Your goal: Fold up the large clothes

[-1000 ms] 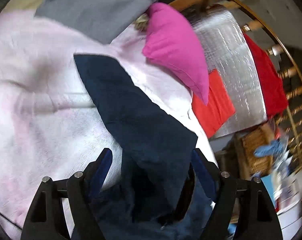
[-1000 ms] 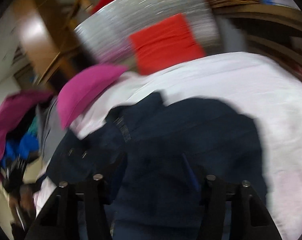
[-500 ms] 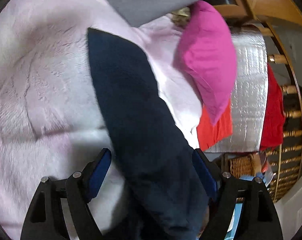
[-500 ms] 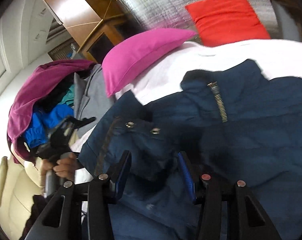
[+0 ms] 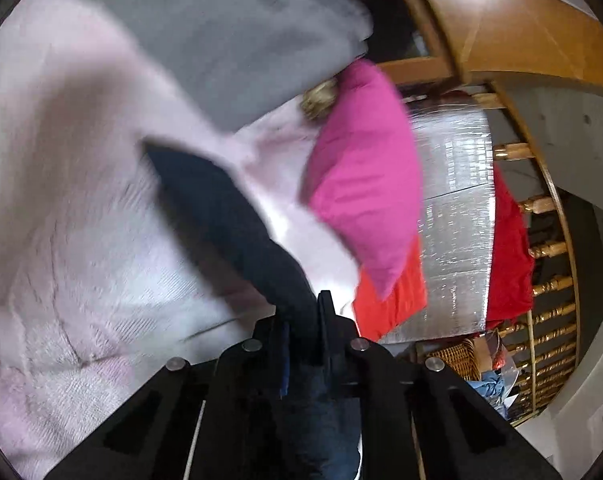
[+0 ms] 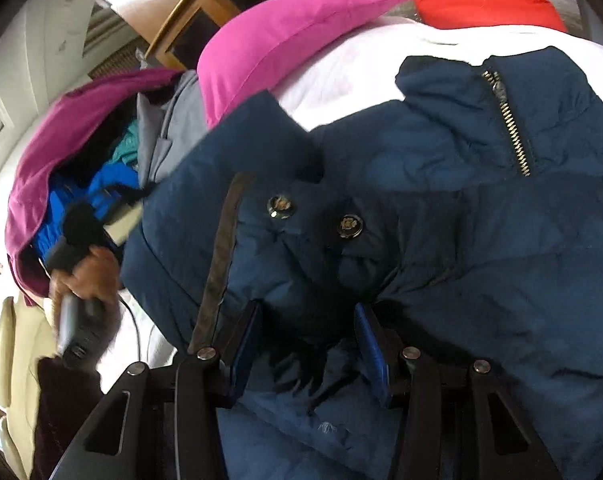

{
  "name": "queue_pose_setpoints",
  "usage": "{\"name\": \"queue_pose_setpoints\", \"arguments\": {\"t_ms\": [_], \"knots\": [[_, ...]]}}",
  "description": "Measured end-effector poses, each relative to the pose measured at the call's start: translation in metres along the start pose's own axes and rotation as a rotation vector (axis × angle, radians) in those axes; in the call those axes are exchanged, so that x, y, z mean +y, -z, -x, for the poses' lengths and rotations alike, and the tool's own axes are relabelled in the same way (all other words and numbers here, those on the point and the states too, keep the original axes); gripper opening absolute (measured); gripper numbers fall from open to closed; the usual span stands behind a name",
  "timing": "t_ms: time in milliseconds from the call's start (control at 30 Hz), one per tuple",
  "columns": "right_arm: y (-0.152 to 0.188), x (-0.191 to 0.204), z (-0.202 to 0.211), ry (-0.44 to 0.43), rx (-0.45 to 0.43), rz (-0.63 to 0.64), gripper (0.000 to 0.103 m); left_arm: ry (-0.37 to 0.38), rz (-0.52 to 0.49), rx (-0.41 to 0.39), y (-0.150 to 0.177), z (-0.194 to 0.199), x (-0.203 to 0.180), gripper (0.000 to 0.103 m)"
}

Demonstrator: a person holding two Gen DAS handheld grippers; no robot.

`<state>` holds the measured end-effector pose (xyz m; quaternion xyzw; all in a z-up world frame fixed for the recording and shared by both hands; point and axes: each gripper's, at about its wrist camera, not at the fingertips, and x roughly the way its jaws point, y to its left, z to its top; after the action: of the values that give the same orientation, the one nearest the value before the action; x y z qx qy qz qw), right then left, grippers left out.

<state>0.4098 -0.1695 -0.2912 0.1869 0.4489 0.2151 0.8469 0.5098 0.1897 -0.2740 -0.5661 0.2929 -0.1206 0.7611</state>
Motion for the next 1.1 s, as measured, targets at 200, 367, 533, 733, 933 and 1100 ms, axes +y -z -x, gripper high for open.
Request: {"name": "queue_pose_setpoints", "arguments": {"t_ms": [200, 367, 533, 733, 933, 1100], "knots": [[0.007, 0.008, -0.007, 0.006, 0.053, 0.033, 0.051, 0.062, -0.150, -0.103, -0.001, 0.045, -0.061, 0.010], [0.012, 0.010, -0.005, -0.063, 0.099, 0.026, 0.051, 0.121, -0.304, -0.145, 0.020, 0.081, -0.116, 0.010], [0.010, -0.004, 0.025, -0.168, 0.135, -0.066, 0.050, 0.149, -0.496, -0.104, 0.063, 0.091, -0.170, 0.010], [0.007, -0.045, 0.109, -0.105, -0.035, -0.128, 0.050, 0.143, -0.738, -0.017, 0.135, 0.082, -0.207, 0.010], [0.012, -0.112, 0.188, -0.039, -0.221, -0.316, 0.050, 0.124, -0.865, 0.187, 0.216, 0.029, -0.209, 0.010], [0.006, -0.150, 0.223, 0.006, -0.294, -0.420, 0.050, 0.039, -0.837, 0.424, 0.276, -0.030, -0.168, 0.010]]}}
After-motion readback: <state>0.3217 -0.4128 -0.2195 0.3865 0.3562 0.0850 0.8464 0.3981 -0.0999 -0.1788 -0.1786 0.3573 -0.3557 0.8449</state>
